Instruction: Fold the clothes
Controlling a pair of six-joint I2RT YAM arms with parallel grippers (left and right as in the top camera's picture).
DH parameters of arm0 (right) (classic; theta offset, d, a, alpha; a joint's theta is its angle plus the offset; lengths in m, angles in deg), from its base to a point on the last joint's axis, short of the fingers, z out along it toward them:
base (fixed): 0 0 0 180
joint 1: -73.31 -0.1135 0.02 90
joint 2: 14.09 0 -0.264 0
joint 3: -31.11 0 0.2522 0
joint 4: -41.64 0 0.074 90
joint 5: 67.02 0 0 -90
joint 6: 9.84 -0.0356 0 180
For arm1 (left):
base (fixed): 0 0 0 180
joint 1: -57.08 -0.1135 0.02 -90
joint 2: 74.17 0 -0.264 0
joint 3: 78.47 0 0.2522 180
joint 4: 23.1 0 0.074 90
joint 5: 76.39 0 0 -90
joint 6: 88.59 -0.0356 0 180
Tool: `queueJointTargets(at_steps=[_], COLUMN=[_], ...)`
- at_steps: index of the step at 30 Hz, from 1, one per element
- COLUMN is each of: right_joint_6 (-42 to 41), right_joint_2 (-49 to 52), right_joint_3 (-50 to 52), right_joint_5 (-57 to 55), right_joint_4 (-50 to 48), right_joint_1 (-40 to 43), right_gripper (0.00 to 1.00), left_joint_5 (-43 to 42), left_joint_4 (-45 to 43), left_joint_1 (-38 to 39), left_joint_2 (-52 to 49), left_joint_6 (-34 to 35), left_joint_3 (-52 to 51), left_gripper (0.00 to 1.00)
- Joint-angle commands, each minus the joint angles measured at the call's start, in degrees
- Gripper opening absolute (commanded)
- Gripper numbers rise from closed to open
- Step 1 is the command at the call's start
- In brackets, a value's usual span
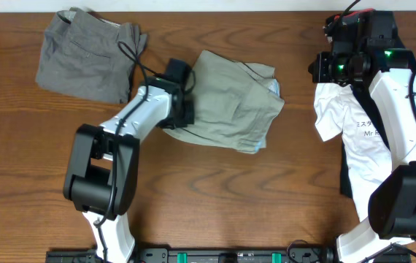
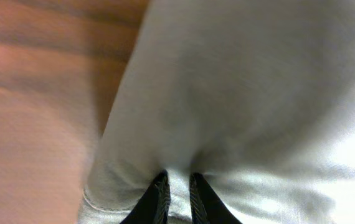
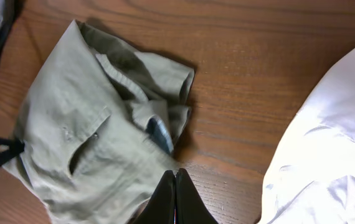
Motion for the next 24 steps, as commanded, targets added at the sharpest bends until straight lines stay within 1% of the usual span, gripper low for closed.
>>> queueJointTargets(at_steps=[1, 9, 11, 13, 15, 19, 22, 24], right_joint_6=[0.48, 0.46, 0.7, 1.01, 1.11, 1.09, 1.07, 1.07], right_joint_2=[0.39, 0.39, 0.39, 0.39, 0.39, 0.39, 0.39, 0.39], right_joint_3=[0.48, 0.5, 0.48, 0.48, 0.48, 0.48, 0.48, 0.48], right_joint_5=[-0.15, -1.22, -1.49, -1.62, -1.64, -1.62, -1.62, -1.62], right_joint_4=[0.22, 0.26, 0.52, 0.7, 0.63, 0.22, 0.0, -0.17], right_joint_1=[-0.22, -0.22, -0.2, -0.2, -0.2, -0.2, -0.2, -0.2], right_gripper=[0.01, 0.02, 0.02, 0.05, 0.15, 0.31, 0.43, 0.46], left_joint_5=[3.15, 3.17, 3.17, 3.15, 3.17, 3.19, 3.15, 3.17], left_joint_4=[-1.55, -13.05, -13.35, -11.76, -10.32, -9.66, -9.66, -9.66], left_joint_1=[-2.91, -6.82, -6.99, -6.69, -5.86, -3.1, 0.07, 2.93], left_joint_2=[-2.56, -2.75, -2.38, -1.49, 0.37, 6.12, 11.08, 13.7], left_joint_6=[-3.15, -8.26, -9.7, -10.69, -12.55, -15.63, -17.14, -18.95], left_joint_3=[-0.33, -0.15, 1.03, 2.71, 3.78, 3.93, 3.93, 3.93], left_gripper=[0.15, 0.15, 0.15, 0.17, 0.28, 0.54, 0.64, 0.68])
